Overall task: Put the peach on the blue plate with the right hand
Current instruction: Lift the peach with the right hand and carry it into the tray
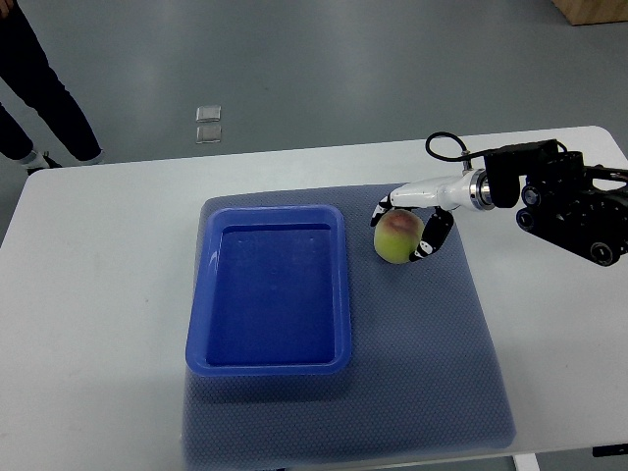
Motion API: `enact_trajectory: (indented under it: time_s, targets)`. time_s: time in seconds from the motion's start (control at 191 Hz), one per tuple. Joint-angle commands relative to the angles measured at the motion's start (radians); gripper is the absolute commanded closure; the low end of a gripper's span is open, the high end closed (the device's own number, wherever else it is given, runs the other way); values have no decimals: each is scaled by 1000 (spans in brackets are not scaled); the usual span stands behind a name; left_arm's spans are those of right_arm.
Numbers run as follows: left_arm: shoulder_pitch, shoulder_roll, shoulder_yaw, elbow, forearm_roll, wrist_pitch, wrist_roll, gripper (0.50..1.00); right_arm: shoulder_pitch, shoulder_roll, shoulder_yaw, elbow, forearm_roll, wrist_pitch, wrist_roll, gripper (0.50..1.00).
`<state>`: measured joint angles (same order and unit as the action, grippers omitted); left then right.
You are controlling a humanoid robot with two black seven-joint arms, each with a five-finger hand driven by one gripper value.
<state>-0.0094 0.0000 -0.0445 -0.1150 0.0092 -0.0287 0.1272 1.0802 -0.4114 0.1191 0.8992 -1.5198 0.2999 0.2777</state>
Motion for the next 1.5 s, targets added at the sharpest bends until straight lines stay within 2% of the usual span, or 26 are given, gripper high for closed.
enact_trajectory:
  time_s: [0.0, 0.037, 0.089, 0.094, 0.136, 0.309, 0.424, 0.544, 0.706, 0.759, 0.806, 0.811, 0.895, 1.099, 1.376, 1.402, 1.454, 1.46, 1.496]
  targets:
    - [0, 0, 0, 0, 0, 0, 0, 500, 11, -3, 2, 3, 1, -2, 21, 893]
    - [-1, 0, 0, 0, 0, 1, 0, 500, 18, -4, 2, 4, 3, -2, 28, 928]
    - [-1, 0, 0, 0, 0, 1, 0, 500, 18, -4, 2, 4, 3, -2, 28, 928]
    - [0, 0, 0, 0, 0, 0, 0, 500, 26, -7, 4, 7, 6, -2, 35, 971]
    - [0, 0, 0, 0, 0, 1, 0, 500, 32, -10, 7, 7, 10, -2, 46, 1000]
    - [0, 0, 0, 0, 0, 1, 0, 500, 72, -7, 19, 9, 20, -7, 75, 1000]
    - [0, 0, 0, 0, 0, 0, 0, 500, 119, 0, 21, 10, 23, -47, 109, 1000]
    - [0, 0, 0, 0, 0, 1, 0, 500, 173, 46, 19, 17, 24, -51, 138, 1000]
    - [0, 0, 0, 0, 0, 0, 0, 500, 204, 111, -2, 12, 20, -44, 132, 1000]
    - [0, 0, 0, 0, 0, 1, 0, 500, 221, 166, -33, 4, 21, -48, 130, 1000]
    - [0, 0, 0, 0, 0, 1, 0, 500, 221, 166, -33, 4, 21, -48, 130, 1000]
    - [0, 0, 0, 0, 0, 1, 0, 500, 233, 205, -68, -2, 20, -50, 130, 1000]
    - [0, 0, 0, 0, 0, 0, 0, 500, 242, 244, -116, -11, 18, -53, 129, 1000]
    - [0, 0, 0, 0, 0, 0, 0, 500, 218, 361, -142, -82, 17, -71, 124, 1000]
    - [0, 0, 0, 0, 0, 0, 0, 500, 144, 388, -148, -100, 18, -73, 98, 1000]
    - [0, 0, 0, 0, 0, 1, 0, 500, 141, 388, -147, -102, 20, -74, 98, 969]
    - [0, 0, 0, 0, 0, 1, 0, 500, 141, 388, -147, -102, 20, -74, 98, 969]
    - [0, 0, 0, 0, 0, 0, 0, 500, 136, 388, -145, -102, 20, -74, 98, 955]
    - [0, 0, 0, 0, 0, 0, 0, 500, 129, 390, -144, -102, 20, -74, 98, 936]
